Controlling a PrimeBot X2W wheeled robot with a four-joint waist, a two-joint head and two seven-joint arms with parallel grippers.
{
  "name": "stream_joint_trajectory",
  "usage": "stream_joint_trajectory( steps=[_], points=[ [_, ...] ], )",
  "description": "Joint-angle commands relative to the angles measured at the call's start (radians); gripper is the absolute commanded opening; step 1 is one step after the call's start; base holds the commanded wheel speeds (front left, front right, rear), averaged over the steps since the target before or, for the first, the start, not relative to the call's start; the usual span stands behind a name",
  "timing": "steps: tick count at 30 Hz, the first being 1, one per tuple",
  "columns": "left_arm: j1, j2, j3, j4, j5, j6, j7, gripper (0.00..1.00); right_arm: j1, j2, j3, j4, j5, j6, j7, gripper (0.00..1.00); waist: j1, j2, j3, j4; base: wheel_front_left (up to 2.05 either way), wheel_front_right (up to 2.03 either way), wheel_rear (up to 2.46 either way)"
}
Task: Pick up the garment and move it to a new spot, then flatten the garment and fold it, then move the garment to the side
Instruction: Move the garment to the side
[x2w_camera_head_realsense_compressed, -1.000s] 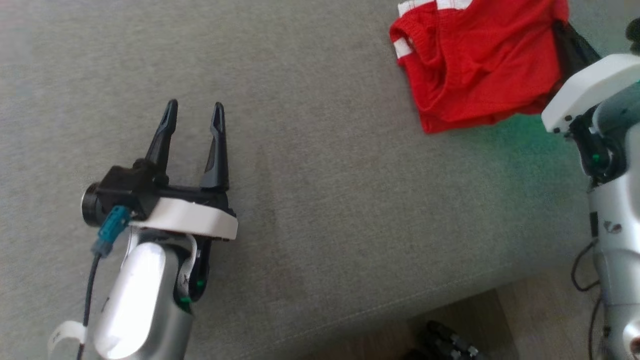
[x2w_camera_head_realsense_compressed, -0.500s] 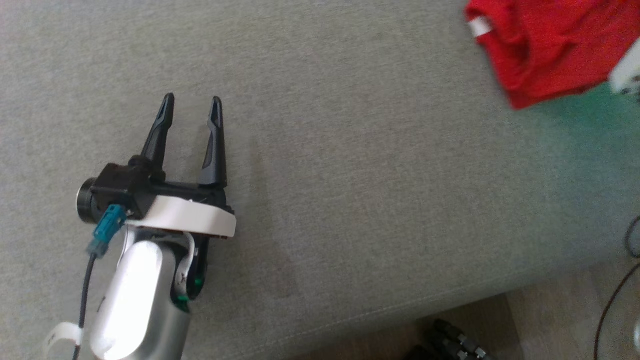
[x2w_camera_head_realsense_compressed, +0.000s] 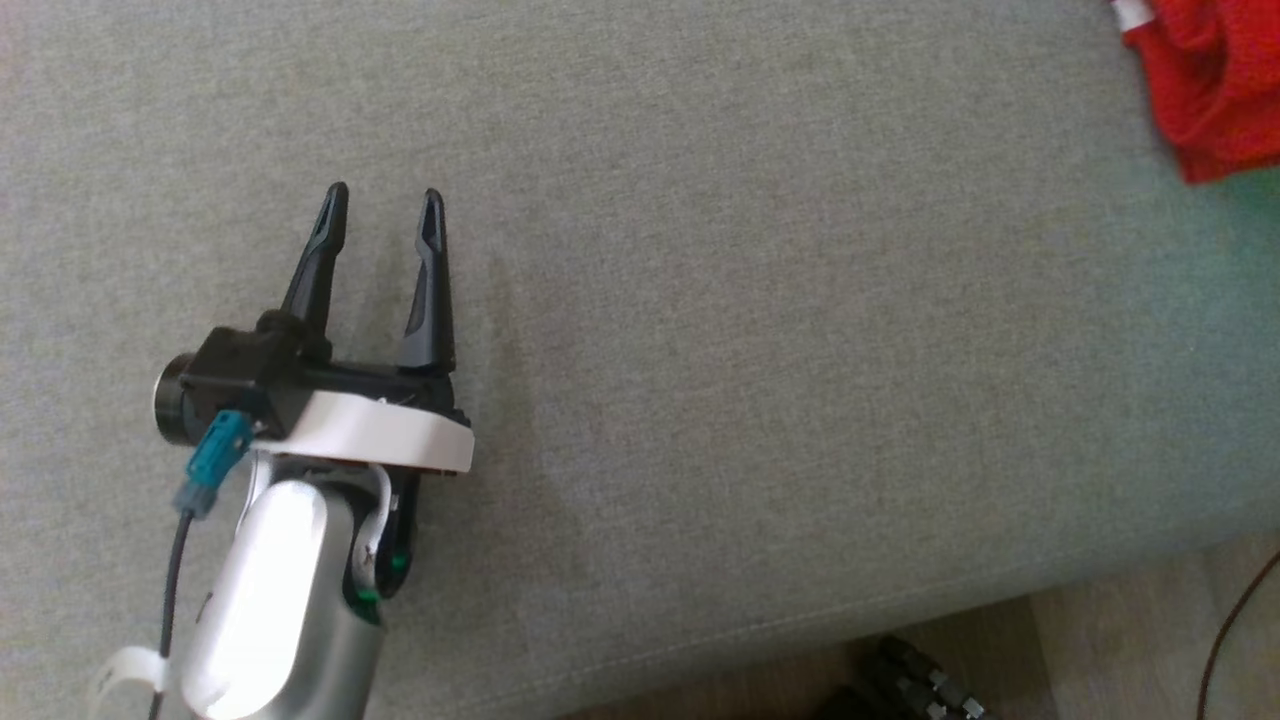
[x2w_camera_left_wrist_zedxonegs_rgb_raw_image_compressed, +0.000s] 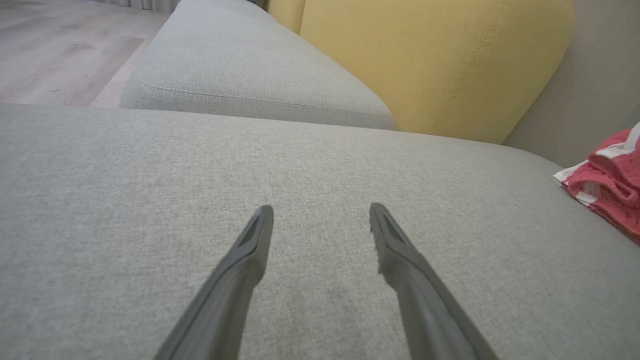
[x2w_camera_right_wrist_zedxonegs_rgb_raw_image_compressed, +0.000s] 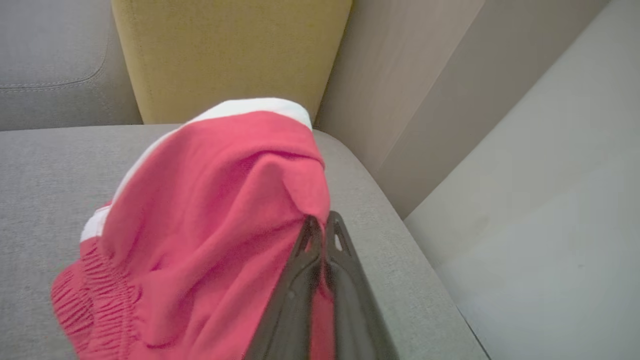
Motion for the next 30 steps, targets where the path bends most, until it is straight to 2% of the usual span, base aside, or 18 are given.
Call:
stream_joint_trajectory(
  steps=[1,7,8,9,10,20,30],
  points=[
    [-0.022,0.008,0.025,-0.036,-0.006,0.006,-0.009,1.0,-0.024,-0.034,-0.004,-0.039,-0.012,0.007,-0.008,0.0,0.0,0.0,-0.001,0.0,0.0,0.0,0.0],
    [-0.02,0.01,0.02,-0.031,-0.009,0.005,-0.011,1.0,-0.028,-0.025,-0.021,-0.045,-0.066,0.007,-0.023,0.0,0.0,0.0,-0.001,0.002,0.0,0.0,0.0],
    [-0.021,0.01,0.019,-0.031,-0.009,0.005,-0.011,1.0,-0.029,-0.019,-0.027,-0.045,-0.079,0.007,-0.026,0.16,0.0,0.0,0.001,0.003,0.0,0.0,0.0],
    [-0.023,0.01,0.018,-0.031,-0.009,0.005,-0.011,1.0,-0.031,-0.011,-0.032,-0.043,-0.09,0.007,-0.029,0.38,0.0,0.0,0.003,0.005,0.0,0.0,0.0],
    [-0.024,0.011,0.016,-0.03,-0.01,0.005,-0.011,1.0,-0.032,-0.004,-0.033,-0.042,-0.102,0.007,-0.033,1.0,0.0,0.0,0.005,0.006,0.0,0.0,0.0],
    [-0.031,0.012,0.01,-0.021,-0.016,0.008,-0.013,1.0,-0.052,0.034,-0.039,-0.019,-0.163,0.007,-0.082,1.0,0.0,0.0,0.01,0.023,0.0,0.0,0.0],
    [-0.031,0.009,0.019,-0.005,-0.028,0.014,-0.017,1.0,-0.062,0.056,0.044,-0.022,-0.117,0.007,-0.161,1.0,0.0,0.0,-0.029,0.041,0.0,0.0,0.0]
  ],
)
